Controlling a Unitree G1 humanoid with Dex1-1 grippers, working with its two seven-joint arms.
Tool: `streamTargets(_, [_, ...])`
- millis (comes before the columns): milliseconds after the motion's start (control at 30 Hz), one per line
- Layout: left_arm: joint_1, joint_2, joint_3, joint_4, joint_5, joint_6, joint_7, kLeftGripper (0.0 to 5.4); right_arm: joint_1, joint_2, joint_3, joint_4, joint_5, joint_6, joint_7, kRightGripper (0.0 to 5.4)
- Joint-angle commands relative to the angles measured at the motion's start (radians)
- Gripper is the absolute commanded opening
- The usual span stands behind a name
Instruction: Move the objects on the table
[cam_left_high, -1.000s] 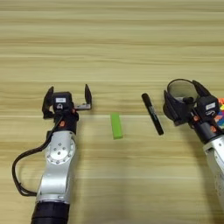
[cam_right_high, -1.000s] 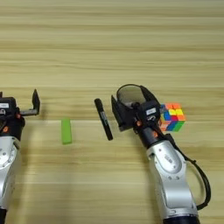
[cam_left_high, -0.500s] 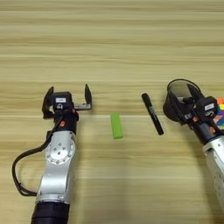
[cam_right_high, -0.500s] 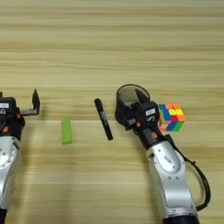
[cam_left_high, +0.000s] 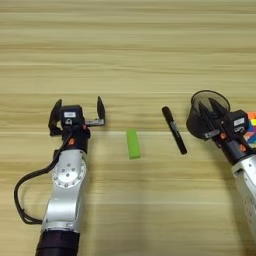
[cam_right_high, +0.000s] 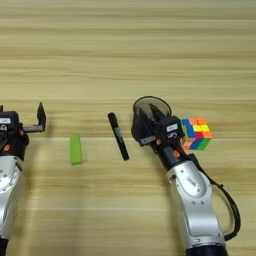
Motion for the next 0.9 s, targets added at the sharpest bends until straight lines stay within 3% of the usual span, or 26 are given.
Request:
streamTargets(33, [-0.013, 0.003, -0.005, 0.009, 0.010, 0.012, 0.000, 5.40, -0.017, -0.001, -0.005, 0.008, 0.006, 0.004, 0.004, 0.72])
streamTargets(600, [-0.012, 0.004, -0.011, 0.008, 0.012, 0.007, -0.003, 5.40, -0.013, 0.005, -0.024, -0.093, 0.018, -0.016, -0.014, 0.68])
streamTargets(900, [-0.011, 0.006, -0.014, 0.008, 0.012, 0.006, -0.004, 5.40, 0.003, -0.005, -0.043, -0.192, 0.053, 0.042, -0.024, 0.68])
